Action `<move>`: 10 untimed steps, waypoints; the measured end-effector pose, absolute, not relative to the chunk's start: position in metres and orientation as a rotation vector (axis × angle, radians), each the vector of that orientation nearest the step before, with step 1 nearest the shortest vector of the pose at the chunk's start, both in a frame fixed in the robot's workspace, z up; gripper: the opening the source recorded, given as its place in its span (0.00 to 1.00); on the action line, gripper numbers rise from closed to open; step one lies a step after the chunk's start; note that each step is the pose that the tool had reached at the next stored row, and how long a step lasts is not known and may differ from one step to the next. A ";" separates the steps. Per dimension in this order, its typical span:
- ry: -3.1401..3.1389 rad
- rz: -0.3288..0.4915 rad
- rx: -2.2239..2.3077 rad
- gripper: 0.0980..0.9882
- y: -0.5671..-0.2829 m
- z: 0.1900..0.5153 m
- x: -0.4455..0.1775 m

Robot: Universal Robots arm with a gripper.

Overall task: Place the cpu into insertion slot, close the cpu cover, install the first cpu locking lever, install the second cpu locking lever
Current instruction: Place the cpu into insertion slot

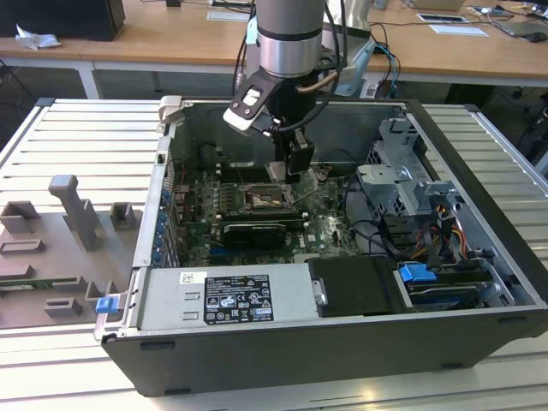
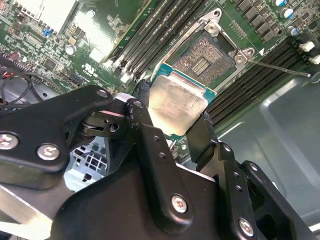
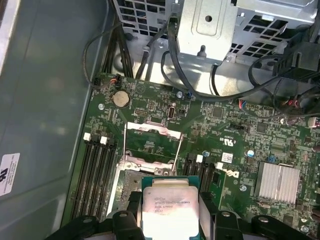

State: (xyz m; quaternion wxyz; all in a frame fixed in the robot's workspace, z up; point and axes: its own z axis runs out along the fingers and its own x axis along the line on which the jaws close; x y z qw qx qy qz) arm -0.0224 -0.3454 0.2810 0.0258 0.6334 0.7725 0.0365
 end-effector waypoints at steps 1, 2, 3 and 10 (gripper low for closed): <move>2.386 0.112 1.961 0.49 -0.345 0.279 -0.022; 2.381 0.112 1.967 0.49 -0.344 0.277 -0.022; 2.371 0.111 1.979 0.49 -0.344 0.275 -0.022; 2.212 0.104 2.148 0.49 -0.343 0.254 -0.022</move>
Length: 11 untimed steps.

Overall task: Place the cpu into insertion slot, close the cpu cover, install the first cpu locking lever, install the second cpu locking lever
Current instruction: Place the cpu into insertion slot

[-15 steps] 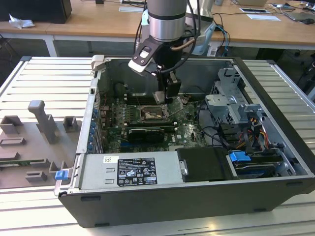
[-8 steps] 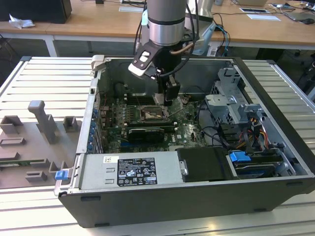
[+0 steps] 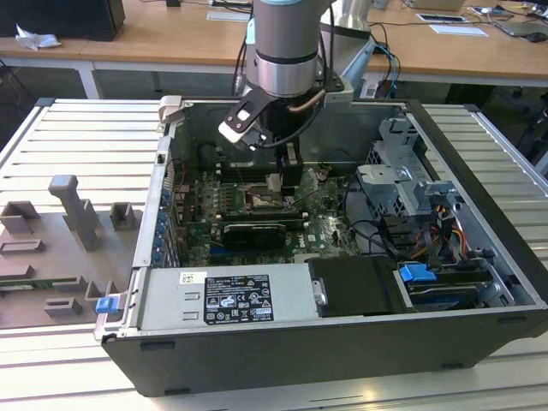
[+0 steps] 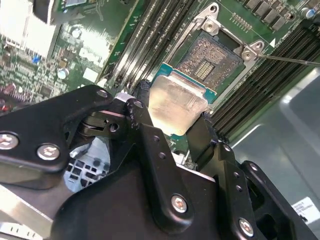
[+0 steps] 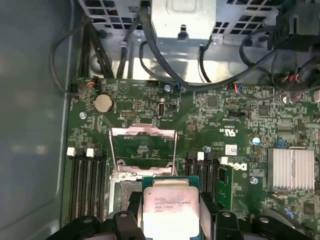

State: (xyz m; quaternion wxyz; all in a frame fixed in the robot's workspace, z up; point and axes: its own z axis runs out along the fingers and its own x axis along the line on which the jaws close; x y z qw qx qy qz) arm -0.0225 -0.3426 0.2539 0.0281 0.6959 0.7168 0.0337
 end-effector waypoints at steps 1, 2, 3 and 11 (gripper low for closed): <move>2.208 0.103 2.153 0.49 -0.340 0.251 -0.023; 2.209 0.102 2.154 0.49 -0.338 0.249 -0.023; 2.209 0.101 2.154 0.49 -0.336 0.248 -0.023; 2.214 0.091 2.159 0.49 -0.329 0.238 -0.035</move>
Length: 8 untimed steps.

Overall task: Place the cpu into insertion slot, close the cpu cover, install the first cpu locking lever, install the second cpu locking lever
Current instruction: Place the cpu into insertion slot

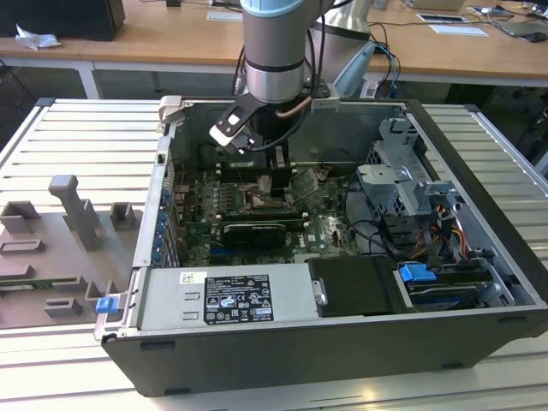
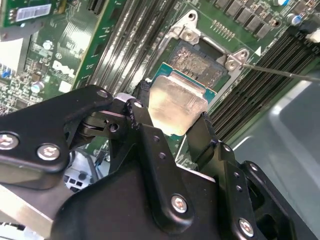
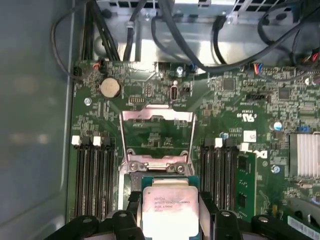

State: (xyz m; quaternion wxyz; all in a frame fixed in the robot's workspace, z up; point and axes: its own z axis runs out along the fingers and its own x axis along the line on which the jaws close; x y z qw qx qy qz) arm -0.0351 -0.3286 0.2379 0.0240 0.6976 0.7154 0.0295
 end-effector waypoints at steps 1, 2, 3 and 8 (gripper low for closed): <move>2.218 0.084 2.162 0.49 -0.328 0.238 -0.036; 2.220 0.078 2.165 0.49 -0.327 0.237 -0.037; 2.222 0.076 2.166 0.49 -0.326 0.235 -0.037; 2.232 0.076 2.157 0.49 -0.324 0.221 -0.040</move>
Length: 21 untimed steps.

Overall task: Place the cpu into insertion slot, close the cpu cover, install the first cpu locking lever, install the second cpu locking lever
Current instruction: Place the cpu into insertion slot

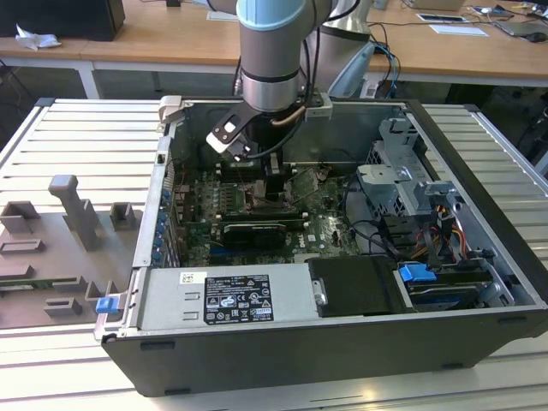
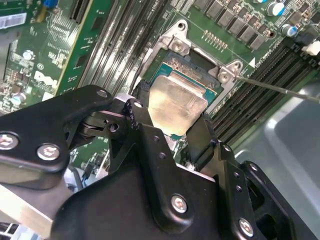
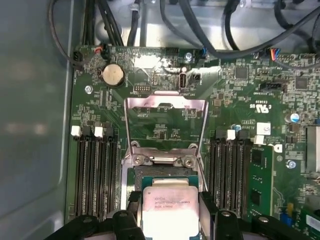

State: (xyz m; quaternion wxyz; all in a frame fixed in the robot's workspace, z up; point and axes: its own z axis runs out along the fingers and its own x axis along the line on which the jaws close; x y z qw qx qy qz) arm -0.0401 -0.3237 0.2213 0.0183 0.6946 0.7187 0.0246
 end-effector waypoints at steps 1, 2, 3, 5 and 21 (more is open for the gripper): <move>2.230 0.077 2.159 0.49 -0.323 0.220 -0.040; 2.227 0.076 2.162 0.49 -0.323 0.219 -0.041; 2.220 0.076 2.169 0.49 -0.323 0.217 -0.041; 2.200 0.075 2.188 0.49 -0.323 0.214 -0.041; 2.173 0.070 2.212 0.49 -0.319 0.201 -0.040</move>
